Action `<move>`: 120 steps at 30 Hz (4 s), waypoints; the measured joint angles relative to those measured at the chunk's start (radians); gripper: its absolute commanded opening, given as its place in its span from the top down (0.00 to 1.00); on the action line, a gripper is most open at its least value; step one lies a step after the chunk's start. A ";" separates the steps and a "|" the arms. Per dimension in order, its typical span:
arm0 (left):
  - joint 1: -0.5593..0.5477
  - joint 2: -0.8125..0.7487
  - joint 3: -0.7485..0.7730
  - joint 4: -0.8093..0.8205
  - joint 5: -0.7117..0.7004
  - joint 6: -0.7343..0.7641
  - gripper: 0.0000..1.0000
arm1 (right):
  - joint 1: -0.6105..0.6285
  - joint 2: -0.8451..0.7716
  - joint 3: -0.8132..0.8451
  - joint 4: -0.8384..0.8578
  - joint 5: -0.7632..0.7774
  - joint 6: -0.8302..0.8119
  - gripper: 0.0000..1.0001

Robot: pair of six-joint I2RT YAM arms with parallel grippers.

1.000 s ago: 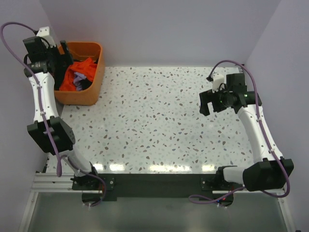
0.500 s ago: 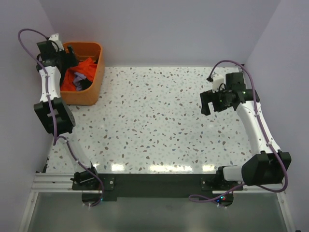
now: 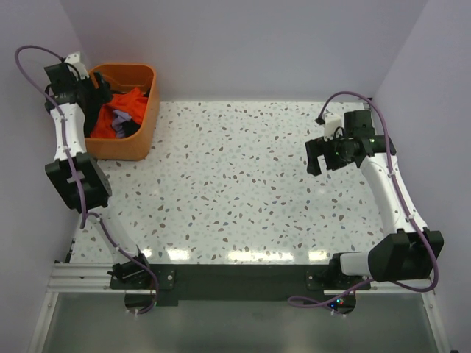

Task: Fold and stack the t-shirts
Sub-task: Grab the tshirt from the pile, then move the tshirt to the center of the board

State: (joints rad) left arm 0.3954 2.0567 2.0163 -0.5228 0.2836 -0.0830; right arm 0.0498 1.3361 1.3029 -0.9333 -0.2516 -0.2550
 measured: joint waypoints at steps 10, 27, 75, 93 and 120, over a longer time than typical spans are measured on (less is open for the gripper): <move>0.008 0.111 0.229 0.045 -0.034 -0.002 0.20 | -0.001 0.001 -0.001 -0.003 0.000 0.000 0.01; 0.008 0.338 0.248 0.246 -0.109 0.090 0.22 | -0.019 0.087 0.000 -0.022 0.024 -0.008 0.01; 0.001 0.142 0.396 1.174 -0.293 0.217 1.00 | -0.020 0.010 0.014 -0.035 0.013 -0.007 0.01; -0.007 -0.105 0.394 1.469 -0.239 0.266 1.00 | -0.023 0.010 0.014 -0.031 -0.005 -0.007 0.01; -0.674 -0.330 0.266 1.404 0.064 0.128 1.00 | -0.023 -0.061 0.014 0.000 -0.029 0.024 0.01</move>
State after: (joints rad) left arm -0.2783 1.7267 2.2826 0.8810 0.3481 0.0452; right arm 0.0265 1.2747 1.3174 -0.9333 -0.2810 -0.2314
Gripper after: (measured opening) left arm 0.059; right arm 0.986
